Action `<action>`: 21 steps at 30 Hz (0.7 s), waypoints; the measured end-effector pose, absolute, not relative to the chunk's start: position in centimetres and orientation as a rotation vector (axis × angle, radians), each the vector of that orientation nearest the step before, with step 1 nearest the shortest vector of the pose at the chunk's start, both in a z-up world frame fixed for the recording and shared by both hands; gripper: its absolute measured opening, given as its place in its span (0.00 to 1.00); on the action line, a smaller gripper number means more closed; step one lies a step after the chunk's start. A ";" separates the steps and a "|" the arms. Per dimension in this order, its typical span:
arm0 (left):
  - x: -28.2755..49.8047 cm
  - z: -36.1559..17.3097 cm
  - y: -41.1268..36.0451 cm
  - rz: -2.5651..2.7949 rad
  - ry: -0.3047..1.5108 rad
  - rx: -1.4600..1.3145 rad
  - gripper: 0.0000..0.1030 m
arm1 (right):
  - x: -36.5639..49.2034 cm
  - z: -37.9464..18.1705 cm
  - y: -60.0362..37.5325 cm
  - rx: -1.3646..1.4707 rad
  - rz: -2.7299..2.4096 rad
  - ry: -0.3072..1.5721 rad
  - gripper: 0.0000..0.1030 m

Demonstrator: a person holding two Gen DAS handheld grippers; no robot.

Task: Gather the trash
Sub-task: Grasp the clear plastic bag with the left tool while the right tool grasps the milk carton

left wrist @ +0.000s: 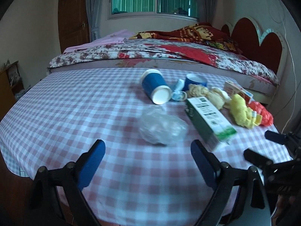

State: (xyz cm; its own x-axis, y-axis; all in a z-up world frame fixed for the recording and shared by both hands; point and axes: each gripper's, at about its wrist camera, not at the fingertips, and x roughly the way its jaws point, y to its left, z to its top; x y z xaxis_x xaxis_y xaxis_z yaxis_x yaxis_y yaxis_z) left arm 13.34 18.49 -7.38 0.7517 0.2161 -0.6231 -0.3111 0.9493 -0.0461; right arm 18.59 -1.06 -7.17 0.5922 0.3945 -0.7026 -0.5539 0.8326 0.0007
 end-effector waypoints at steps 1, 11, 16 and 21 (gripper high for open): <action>13.6 -7.6 18.8 0.286 0.666 -0.155 0.90 | 18.7 -7.4 -0.4 -0.240 0.564 0.756 0.91; 17.9 -8.8 19.8 0.201 0.695 -0.191 0.88 | 24.0 -10.8 4.5 -0.273 0.616 0.831 0.70; 20.1 -10.3 19.1 0.181 0.757 -0.164 0.82 | 25.3 -11.1 3.2 -0.261 0.609 0.848 0.59; 21.1 -11.1 18.7 0.151 0.798 -0.159 0.50 | 25.6 -11.0 3.2 -0.255 0.618 0.853 0.59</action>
State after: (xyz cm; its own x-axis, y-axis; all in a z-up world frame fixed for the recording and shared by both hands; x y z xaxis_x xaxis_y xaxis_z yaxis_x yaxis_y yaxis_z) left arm 21.08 18.68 -11.13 0.6883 0.0743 -0.7216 -0.1943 0.9773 -0.0847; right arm 25.60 3.16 -10.96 0.4975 0.4048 -0.7672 -0.6023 0.7977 0.0304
